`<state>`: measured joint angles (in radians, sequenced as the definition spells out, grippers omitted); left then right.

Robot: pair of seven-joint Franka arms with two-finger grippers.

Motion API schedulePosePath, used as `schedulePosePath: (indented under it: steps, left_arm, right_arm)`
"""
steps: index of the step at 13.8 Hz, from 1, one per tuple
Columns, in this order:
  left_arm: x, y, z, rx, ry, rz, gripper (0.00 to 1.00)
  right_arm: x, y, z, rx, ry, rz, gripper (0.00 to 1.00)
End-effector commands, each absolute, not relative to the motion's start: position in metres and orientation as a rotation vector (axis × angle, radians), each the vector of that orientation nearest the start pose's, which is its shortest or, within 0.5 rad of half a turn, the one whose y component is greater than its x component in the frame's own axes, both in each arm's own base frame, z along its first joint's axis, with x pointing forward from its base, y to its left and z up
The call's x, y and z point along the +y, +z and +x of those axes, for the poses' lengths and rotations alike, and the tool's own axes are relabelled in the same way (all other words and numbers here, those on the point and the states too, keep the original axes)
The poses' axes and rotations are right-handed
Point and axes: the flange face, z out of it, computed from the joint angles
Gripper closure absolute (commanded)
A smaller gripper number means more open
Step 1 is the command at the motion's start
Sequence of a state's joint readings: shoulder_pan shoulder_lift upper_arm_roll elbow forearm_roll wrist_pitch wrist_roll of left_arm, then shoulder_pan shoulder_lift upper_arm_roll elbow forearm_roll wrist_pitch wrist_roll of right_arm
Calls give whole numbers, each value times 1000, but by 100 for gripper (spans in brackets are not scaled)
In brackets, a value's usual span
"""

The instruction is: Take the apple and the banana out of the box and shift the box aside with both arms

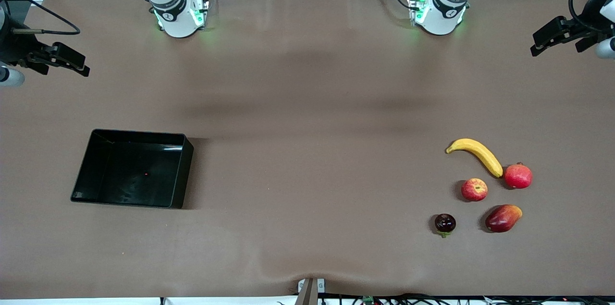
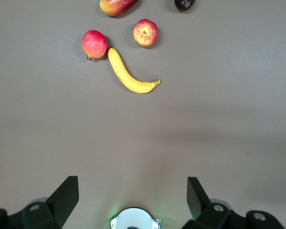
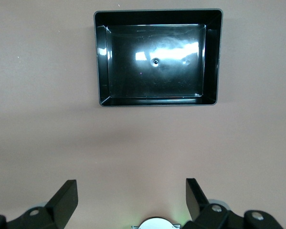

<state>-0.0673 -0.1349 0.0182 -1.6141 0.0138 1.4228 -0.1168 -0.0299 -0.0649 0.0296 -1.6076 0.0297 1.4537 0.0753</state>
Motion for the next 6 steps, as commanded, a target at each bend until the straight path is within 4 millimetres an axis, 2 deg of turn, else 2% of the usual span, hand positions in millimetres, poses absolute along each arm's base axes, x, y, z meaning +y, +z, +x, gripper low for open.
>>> schedulePosePath:
  steps: [1, 3, 6]
  left_arm:
    - [-19, 670, 496, -101, 46, -3139, 0]
    - [-26, 674, 498, -97, 33, -3133, 0]
    - [-23, 673, 498, -102, 38, -3134, 0]
  right_arm:
    - [5, 635, 518, 153, 146, -3061, 0]
    - [5, 636, 518, 148, 141, -3060, 0]
    - [3, 635, 518, 143, 148, -3072, 0]
